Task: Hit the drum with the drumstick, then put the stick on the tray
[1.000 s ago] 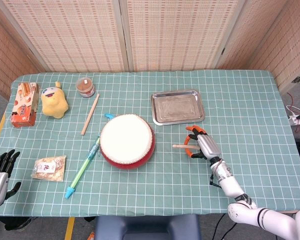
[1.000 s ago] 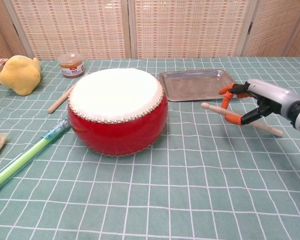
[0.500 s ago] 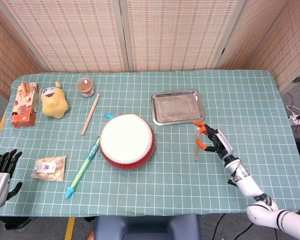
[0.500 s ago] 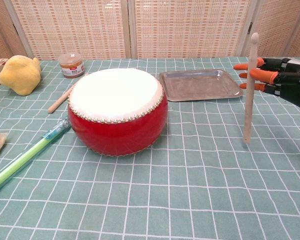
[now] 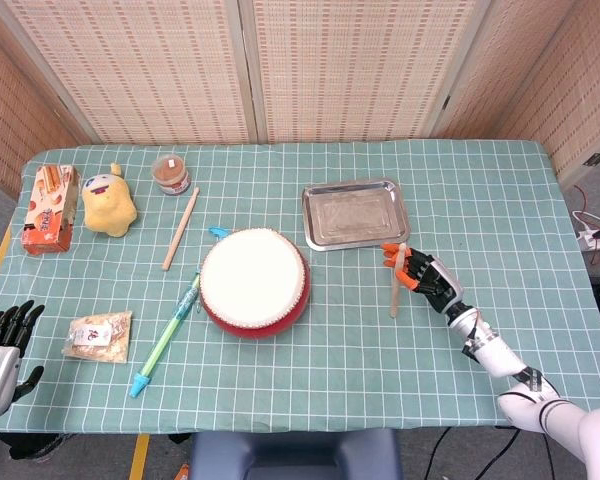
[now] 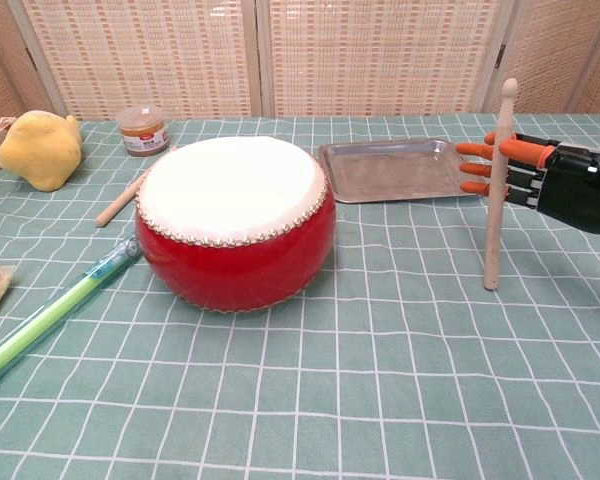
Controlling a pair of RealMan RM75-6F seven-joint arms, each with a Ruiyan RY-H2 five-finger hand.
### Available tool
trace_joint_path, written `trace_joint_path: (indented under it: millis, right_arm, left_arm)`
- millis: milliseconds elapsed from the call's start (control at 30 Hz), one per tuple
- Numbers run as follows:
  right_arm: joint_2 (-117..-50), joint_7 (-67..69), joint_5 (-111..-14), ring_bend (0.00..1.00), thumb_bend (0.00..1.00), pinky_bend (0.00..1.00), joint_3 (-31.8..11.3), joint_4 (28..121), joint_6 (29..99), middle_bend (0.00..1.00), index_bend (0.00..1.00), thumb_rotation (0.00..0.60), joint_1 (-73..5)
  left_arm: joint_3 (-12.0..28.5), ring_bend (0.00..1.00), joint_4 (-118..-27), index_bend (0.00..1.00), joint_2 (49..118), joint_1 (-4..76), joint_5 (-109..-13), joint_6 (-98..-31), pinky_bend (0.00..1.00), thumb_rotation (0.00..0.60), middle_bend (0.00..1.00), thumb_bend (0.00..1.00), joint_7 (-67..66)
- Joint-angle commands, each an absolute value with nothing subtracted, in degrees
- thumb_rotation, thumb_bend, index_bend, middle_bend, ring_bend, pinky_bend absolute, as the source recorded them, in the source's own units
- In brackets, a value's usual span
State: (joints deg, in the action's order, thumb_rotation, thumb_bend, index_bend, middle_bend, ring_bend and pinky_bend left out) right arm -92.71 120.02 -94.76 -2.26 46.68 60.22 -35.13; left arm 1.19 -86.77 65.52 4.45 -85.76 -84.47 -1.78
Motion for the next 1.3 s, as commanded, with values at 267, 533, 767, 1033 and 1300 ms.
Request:
trace_joint_path:
  millis: [267, 533, 767, 1033, 1300]
  right_arm:
    - [-96.12, 128.25, -96.27, 0.23, 0.42, 0.27, 1.27, 37.95, 65.66, 0.23, 0.42, 0.600, -34.86]
    - [-96.48, 129.37, -96.98, 0.32, 0.42, 0.37, 4.07, 35.40, 67.30, 0.29, 0.46, 0.600, -33.91]
    - [-96.56, 129.21, -97.55, 0.35, 0.42, 0.39, 6.03, 34.97, 68.41, 0.31, 0.47, 0.600, -33.14]
    - [-97.47, 127.55, -98.06, 0.35, 0.42, 0.39, 8.02, 34.12, 68.82, 0.32, 0.50, 0.600, -32.23]
    - [-98.72, 125.60, -97.89, 0.38, 0.42, 0.40, 8.99, 33.70, 67.95, 0.34, 0.52, 0.600, -31.94]
  left_arm:
    - [0.98, 0.00, -86.66, 0.03, 65.42, 4.52, -86.34, -84.48, 0.02, 0.600, 0.00, 0.25, -1.25]
    - [0.74, 0.00, -86.40, 0.03, 65.51, 4.40, -86.71, -84.62, 0.02, 0.600, 0.00, 0.25, -0.69]
    - [0.65, 0.00, -86.31, 0.03, 65.57, 4.41, -86.93, -84.62, 0.02, 0.600, 0.00, 0.25, -0.49]
    - [0.54, 0.00, -86.09, 0.03, 65.64, 4.33, -87.03, -84.67, 0.02, 0.600, 0.00, 0.25, -0.15]
    - [0.48, 0.00, -85.60, 0.03, 65.91, 4.32, -87.13, -84.64, 0.02, 0.600, 0.00, 0.25, 0.33]
